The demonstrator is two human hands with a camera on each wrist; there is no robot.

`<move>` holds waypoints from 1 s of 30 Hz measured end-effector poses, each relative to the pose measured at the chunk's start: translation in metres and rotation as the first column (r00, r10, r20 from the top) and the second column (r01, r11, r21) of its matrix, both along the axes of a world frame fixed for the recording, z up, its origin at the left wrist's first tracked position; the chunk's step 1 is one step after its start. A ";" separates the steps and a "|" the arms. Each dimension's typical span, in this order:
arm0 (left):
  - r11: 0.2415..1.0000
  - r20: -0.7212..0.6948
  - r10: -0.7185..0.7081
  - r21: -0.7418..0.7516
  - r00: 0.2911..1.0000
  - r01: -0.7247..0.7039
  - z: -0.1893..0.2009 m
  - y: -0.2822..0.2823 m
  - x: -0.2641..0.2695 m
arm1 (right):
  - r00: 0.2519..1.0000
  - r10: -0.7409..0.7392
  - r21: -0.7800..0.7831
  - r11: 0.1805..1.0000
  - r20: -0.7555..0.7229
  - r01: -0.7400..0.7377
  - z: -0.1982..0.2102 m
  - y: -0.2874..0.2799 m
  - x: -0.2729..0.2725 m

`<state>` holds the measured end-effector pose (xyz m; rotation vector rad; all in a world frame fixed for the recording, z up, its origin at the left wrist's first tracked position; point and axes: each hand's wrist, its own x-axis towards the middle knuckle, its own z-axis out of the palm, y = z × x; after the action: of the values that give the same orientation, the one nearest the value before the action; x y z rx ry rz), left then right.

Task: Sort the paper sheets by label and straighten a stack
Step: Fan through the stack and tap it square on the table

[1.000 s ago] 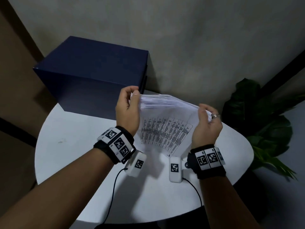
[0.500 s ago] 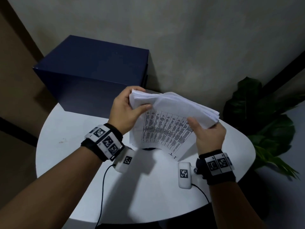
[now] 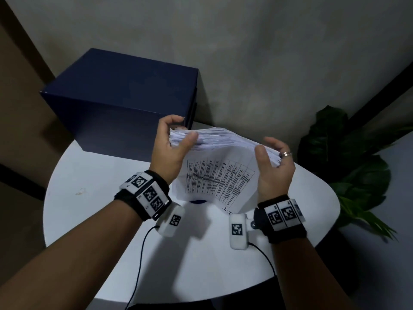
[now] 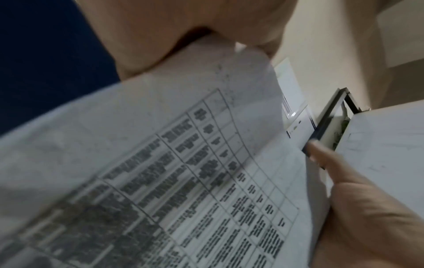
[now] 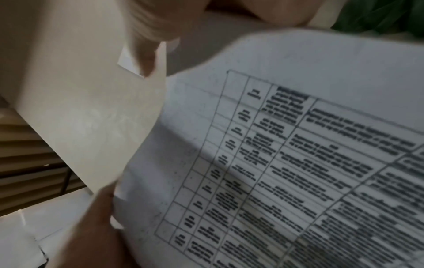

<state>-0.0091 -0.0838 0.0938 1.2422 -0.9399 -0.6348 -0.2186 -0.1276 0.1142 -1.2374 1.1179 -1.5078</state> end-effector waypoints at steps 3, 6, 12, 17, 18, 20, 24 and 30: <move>0.990 -0.048 0.137 -0.033 0.989 -0.138 0.004 -0.007 -0.009 | 0.985 -0.166 0.011 0.986 0.036 0.166 0.001 -0.004 0.005; 0.986 -0.035 0.151 -0.059 0.988 -0.153 0.004 -0.010 -0.007 | 0.980 -0.185 0.017 0.983 0.074 0.184 0.003 -0.007 0.005; 0.987 -0.061 0.150 -0.044 0.987 -0.153 0.008 -0.015 -0.009 | 0.991 -0.105 -0.005 0.994 0.081 0.106 -0.001 -0.003 0.002; 0.990 0.044 -0.140 0.041 0.989 0.138 -0.012 -0.006 0.013 | 0.994 0.050 0.084 0.996 -0.102 -0.042 -0.021 -0.002 -0.011; 0.980 0.067 -0.188 0.082 0.980 0.182 -0.016 -0.005 0.016 | 0.988 0.054 0.120 0.992 -0.148 -0.036 -0.024 -0.005 -0.012; 0.963 0.080 -0.246 0.135 0.966 0.234 -0.021 -0.005 0.022 | 0.984 0.073 0.144 0.988 -0.160 -0.049 -0.025 -0.010 -0.013; 0.969 0.092 -0.162 0.201 0.982 0.141 -0.017 -0.009 0.024 | 0.992 0.065 0.160 0.986 -0.110 -0.047 -0.028 -0.015 -0.017; 0.978 0.067 -0.122 0.176 0.990 0.108 -0.004 -0.013 0.008 | 0.999 0.001 0.240 0.971 -0.051 0.012 -0.023 -0.012 -0.009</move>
<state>-0.0015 -0.0970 0.0898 1.3812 -1.0443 -0.7772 -0.2272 -0.1400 0.0910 -1.1111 1.2968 -1.3069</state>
